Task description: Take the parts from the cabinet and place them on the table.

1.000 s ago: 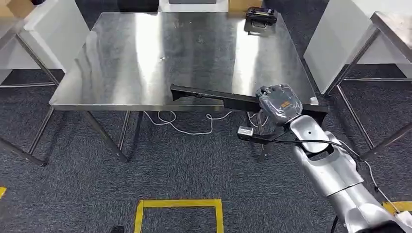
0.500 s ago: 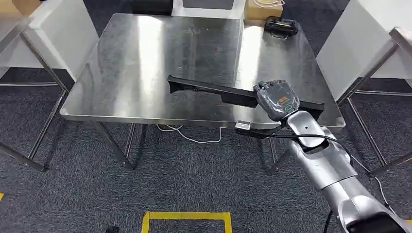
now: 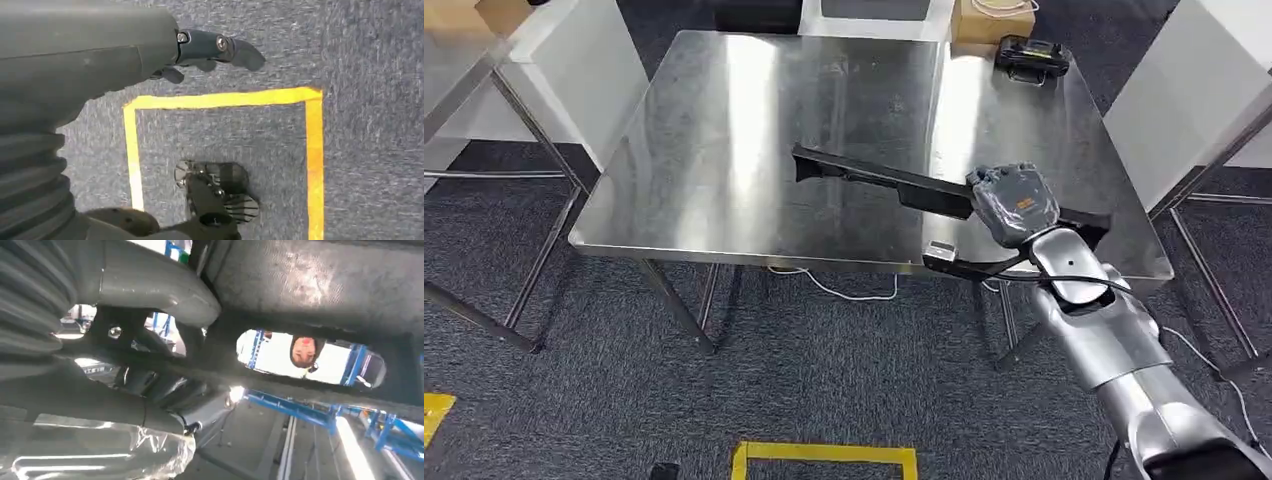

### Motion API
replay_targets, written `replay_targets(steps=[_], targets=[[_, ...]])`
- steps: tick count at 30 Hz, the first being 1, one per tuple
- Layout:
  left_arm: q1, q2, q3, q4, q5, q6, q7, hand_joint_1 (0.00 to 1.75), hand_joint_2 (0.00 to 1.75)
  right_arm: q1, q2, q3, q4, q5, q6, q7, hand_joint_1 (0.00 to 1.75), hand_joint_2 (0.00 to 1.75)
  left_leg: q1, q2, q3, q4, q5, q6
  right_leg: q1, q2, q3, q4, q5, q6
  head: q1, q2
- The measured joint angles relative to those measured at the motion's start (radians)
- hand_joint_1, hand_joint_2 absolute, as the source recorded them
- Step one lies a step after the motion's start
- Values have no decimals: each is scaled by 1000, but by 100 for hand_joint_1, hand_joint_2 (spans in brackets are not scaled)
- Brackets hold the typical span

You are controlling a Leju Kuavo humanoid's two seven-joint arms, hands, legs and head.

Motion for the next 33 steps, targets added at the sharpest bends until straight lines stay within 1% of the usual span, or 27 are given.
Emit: replay_targets(steps=[4,18,33], targets=[[0,1,0,0,0,0,0,0,175,1,1,0,8,0,0,0,175,175,0,0,0,0,-3,-1,1,0,-1,-1,-2,-2,0,0],[0,3,0,0,-8,8,-13,0,175,1,1,-15,34,7,-1,-2,175,175,2,1,1,-1,-3,-1,2,1,0,0,-2,-2,0,0],[0,3,0,0,-15,8,-13,0,175,2,-3,-28,50,10,0,-3,175,175,2,2,1,-1,-3,-1,3,1,0,0,-2,-2,1,0]])
